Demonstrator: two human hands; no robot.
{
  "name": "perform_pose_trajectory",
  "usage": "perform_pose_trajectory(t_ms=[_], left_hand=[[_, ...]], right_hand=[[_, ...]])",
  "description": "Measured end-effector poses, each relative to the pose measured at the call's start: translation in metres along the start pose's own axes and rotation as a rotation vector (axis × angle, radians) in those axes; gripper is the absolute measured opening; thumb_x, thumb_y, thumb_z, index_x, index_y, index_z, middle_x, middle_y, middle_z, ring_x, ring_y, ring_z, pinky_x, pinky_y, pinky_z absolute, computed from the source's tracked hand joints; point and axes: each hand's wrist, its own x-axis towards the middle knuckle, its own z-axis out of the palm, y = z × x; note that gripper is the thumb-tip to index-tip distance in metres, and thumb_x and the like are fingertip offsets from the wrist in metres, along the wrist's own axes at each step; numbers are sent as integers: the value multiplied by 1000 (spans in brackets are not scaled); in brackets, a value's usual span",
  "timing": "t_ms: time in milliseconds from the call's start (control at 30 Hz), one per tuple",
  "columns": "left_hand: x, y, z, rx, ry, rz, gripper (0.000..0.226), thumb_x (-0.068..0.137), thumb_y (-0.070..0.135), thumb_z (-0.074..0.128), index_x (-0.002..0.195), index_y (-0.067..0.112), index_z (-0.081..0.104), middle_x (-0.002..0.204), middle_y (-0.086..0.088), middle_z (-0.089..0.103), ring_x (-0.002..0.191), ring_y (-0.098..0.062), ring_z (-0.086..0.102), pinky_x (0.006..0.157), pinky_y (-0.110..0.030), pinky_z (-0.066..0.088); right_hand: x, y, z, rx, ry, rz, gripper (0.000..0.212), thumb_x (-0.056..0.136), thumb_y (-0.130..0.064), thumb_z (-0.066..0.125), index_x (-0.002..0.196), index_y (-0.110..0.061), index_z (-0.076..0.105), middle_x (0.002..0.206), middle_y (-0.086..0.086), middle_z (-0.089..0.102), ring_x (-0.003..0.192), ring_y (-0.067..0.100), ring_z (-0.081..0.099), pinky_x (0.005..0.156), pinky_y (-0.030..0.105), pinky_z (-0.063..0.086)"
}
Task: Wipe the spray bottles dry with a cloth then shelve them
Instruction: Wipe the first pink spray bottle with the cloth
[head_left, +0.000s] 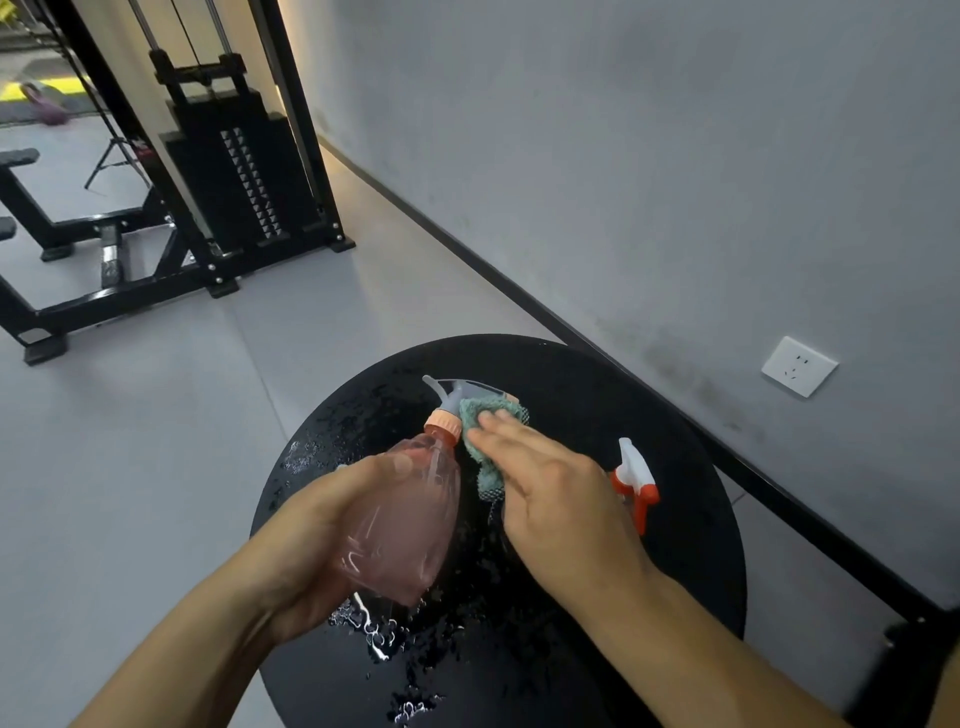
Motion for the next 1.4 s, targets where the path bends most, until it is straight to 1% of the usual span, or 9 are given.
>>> perform_pose_trajectory(t_ms=[233,333,500,633,800,900,1067,1300,1400], left_hand=[[3,0,0,-37,21,5,48,72,36,80,114,13,81,112,-22,74,86,-34,72,71,-44,63],[4,-1,-3,-62,44,10,44,72,36,78,109,13,83,106,-20,75,80,-31,73,69,-43,62],[3,0,-4,-37,15,-20,54,65,39,85,112,11,81,106,-21,74,80,-33,73,69,-44,61],[5,0,-8,-69,31,8,64,60,42,87,116,12,80,109,-21,74,83,-33,73,77,-47,60],[2,0,-2,2,7,-8,39,71,37,78,103,17,84,104,-19,75,80,-30,74,69,-42,61],[2,-1,0,40,-42,-1,48,66,40,81,108,16,83,103,-17,74,82,-28,73,68,-39,62],[4,-7,6,105,-103,14,59,65,43,80,118,18,80,107,-17,75,87,-29,72,73,-40,61],[3,-4,3,98,-93,14,59,61,43,82,114,16,80,102,-17,71,81,-28,70,71,-40,60],[3,-6,7,108,-111,2,54,68,39,81,118,20,80,110,-19,73,89,-32,70,77,-43,59]], right_hand=[[-2,1,0,5,-9,11,50,95,2,56,139,-21,58,145,-10,54,137,-3,41,112,8,24],[-3,-2,3,-8,-27,13,51,94,2,58,139,-23,58,144,-11,54,137,-4,41,111,5,19],[-1,1,0,32,17,17,50,95,2,57,139,-21,59,144,-10,55,137,-3,42,114,16,32],[-2,-2,-1,41,-5,12,49,96,1,56,138,-22,59,143,-11,55,136,-5,41,112,10,27],[3,4,-7,81,131,26,48,96,3,57,138,-20,59,143,-7,56,136,-1,45,112,17,37],[6,7,-10,88,191,60,47,96,0,58,139,-19,58,143,-7,56,136,1,46,110,23,43],[0,-1,-1,64,89,34,49,96,2,56,139,-22,59,143,-11,54,137,-7,38,112,7,27],[6,3,-8,64,106,54,50,95,4,57,138,-21,59,143,-11,56,135,-6,41,110,6,26],[3,-3,-6,101,62,30,49,96,2,55,139,-22,59,143,-12,54,136,-9,37,112,9,27]])
